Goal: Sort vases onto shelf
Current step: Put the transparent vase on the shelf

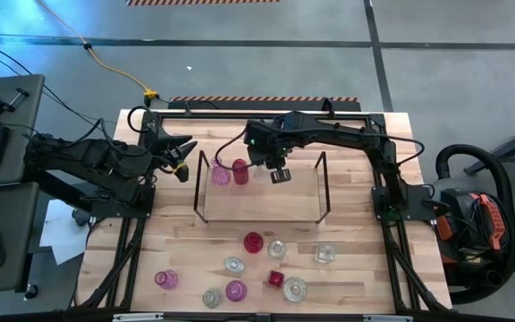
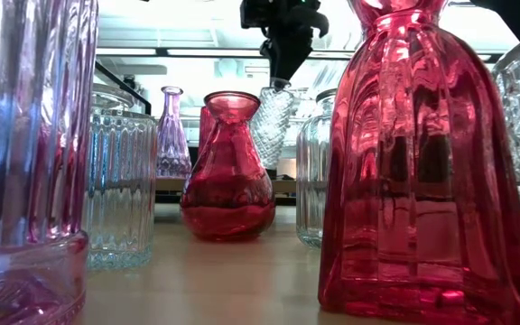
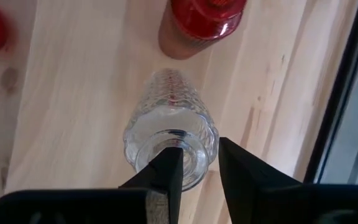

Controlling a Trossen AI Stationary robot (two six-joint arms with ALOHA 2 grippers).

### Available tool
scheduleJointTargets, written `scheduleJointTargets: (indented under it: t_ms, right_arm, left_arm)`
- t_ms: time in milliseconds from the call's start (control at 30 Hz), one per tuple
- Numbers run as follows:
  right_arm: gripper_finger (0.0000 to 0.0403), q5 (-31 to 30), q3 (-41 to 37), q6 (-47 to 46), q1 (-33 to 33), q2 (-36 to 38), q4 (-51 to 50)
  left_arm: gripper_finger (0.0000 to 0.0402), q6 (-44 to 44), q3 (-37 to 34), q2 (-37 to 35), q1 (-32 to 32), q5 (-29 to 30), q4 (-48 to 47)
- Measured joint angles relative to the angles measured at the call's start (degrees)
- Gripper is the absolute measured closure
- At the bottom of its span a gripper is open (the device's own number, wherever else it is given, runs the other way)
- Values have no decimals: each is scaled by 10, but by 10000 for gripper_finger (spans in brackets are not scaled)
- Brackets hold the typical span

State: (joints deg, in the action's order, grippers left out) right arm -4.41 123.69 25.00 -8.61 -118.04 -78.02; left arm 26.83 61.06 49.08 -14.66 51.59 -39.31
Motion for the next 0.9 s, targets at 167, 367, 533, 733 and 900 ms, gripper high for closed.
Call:
scheduleJointTargets:
  t_ms: [167, 367, 533, 733, 900]
  right_arm:
    - [324, 1, -1, -1, 0, 0, -3]
    - [324, 9, -1, 1, -3, -4, -6]
    - [324, 13, -1, 7, -4, -18, -8]
    - [324, 13, -1, 10, -5, -19, -2]
    - [324, 16, -1, 10, -9, -20, -3]
  left_arm:
    - [304, 0, 0, 0, 0, 0, 0]
    - [304, 0, 0, 0, 0, 0, 0]
    - [304, 0, 0, 0, 0, 0, 1]
    - [304, 0, 0, 0, 0, 0, 1]
    - [304, 0, 0, 0, 0, 0, 1]
